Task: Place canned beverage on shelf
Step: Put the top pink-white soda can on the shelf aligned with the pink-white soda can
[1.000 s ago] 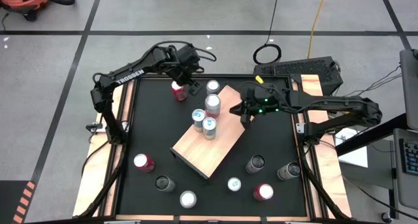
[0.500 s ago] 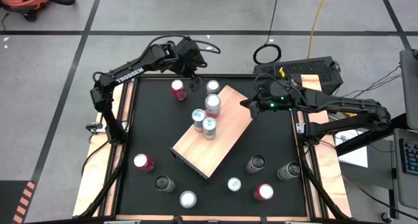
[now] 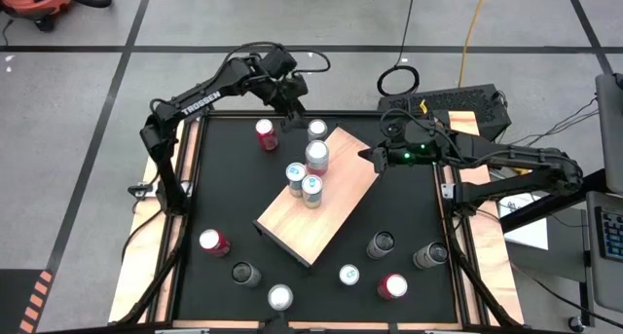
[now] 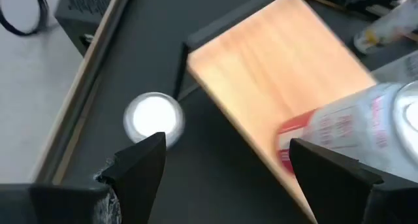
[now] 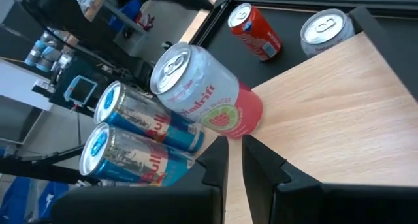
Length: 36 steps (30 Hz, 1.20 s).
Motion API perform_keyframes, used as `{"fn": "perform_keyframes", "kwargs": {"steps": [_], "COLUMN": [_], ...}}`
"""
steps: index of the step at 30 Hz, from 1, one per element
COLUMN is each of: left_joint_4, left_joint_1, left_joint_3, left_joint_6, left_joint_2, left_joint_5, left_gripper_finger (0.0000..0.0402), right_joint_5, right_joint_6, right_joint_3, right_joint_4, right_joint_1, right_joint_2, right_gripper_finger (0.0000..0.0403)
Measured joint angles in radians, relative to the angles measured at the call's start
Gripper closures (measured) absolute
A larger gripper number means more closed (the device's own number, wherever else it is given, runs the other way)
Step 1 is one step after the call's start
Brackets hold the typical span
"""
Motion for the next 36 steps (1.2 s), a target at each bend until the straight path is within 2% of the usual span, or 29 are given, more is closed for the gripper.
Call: {"fn": "perform_keyframes", "kwargs": {"steps": [7,14,19,22,25,30,36], "left_joint_4": [-0.002,-0.042,-0.067,-0.062,-0.060,-0.052,-0.050], "left_joint_1": [0.048,0.045,0.024,0.006,-0.006,-0.018,-0.017], "left_joint_3": [0.000,0.000,0.000,0.000,0.000,0.000,0.014], "left_joint_6": [0.101,-0.045,-0.048,-0.069,-0.094,-0.103,-0.231], "left_joint_2": [0.000,-0.008,-0.009,-0.009,-0.009,-0.009,-0.018], "left_joint_5": [-0.010,-0.028,-0.036,-0.095,-0.164,-0.189,-0.187], "left_gripper_finger": [0.0077,0.0077,0.0077,0.0077,0.0077,0.0077,0.0077], "right_joint_5": [0.001,-0.008,-0.031,-0.041,-0.126,-0.189,-0.212], "right_joint_6": [-0.008,-0.116,-0.217,-0.250,-0.281,-0.422,-0.550], "right_joint_3": [0.000,0.000,0.001,0.001,0.013,0.147,0.446], "right_joint_4": [-0.001,0.012,0.006,0.007,0.001,-0.011,-0.186], "right_joint_1": [0.010,-0.047,-0.113,-0.164,-0.220,-0.279,-0.364], "right_joint_2": [0.000,-0.007,-0.028,-0.035,-0.028,0.058,0.289], "right_gripper_finger": [0.0381,0.0380,0.0380,0.0380,0.0380,0.0380,0.0380]}}
